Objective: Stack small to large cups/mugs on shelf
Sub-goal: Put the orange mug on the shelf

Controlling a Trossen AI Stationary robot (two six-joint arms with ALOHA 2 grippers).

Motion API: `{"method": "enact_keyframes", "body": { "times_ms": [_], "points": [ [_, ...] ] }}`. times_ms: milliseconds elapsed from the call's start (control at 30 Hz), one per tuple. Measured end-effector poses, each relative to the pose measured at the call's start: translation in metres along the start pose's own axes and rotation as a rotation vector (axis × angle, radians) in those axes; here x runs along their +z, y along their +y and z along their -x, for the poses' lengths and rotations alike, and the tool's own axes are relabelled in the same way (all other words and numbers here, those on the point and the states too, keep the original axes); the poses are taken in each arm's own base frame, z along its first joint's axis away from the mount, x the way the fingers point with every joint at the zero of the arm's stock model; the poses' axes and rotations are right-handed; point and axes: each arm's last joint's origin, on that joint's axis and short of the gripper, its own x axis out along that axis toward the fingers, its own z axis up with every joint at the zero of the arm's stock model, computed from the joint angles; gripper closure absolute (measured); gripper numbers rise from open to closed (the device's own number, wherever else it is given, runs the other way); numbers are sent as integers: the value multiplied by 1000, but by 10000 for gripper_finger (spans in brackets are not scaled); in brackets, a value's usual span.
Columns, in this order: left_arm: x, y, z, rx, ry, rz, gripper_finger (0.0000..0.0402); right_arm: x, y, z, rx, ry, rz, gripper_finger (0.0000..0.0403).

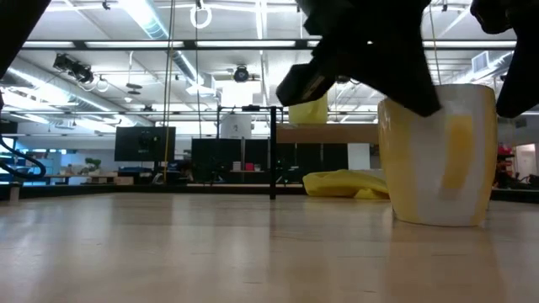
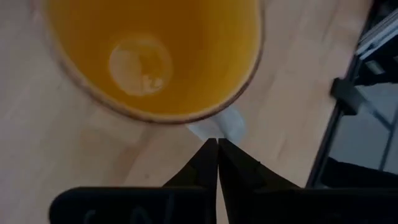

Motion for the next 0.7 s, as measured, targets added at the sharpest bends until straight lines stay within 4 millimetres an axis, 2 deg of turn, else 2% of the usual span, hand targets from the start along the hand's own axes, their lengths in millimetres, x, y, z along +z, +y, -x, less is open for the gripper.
{"method": "enact_keyframes", "body": {
  "times_ms": [167,433,700],
  "points": [
    [6,-7,1,-74,-58,6,377,3,2,-2,3,-2,1,401],
    [6,-7,1,-77,-61,8,387,5,3,-3,8,-3,8,401],
    [6,-8,1,-78,-61,12,379,4,2,-3,5,-1,18,397]
  ]
}}
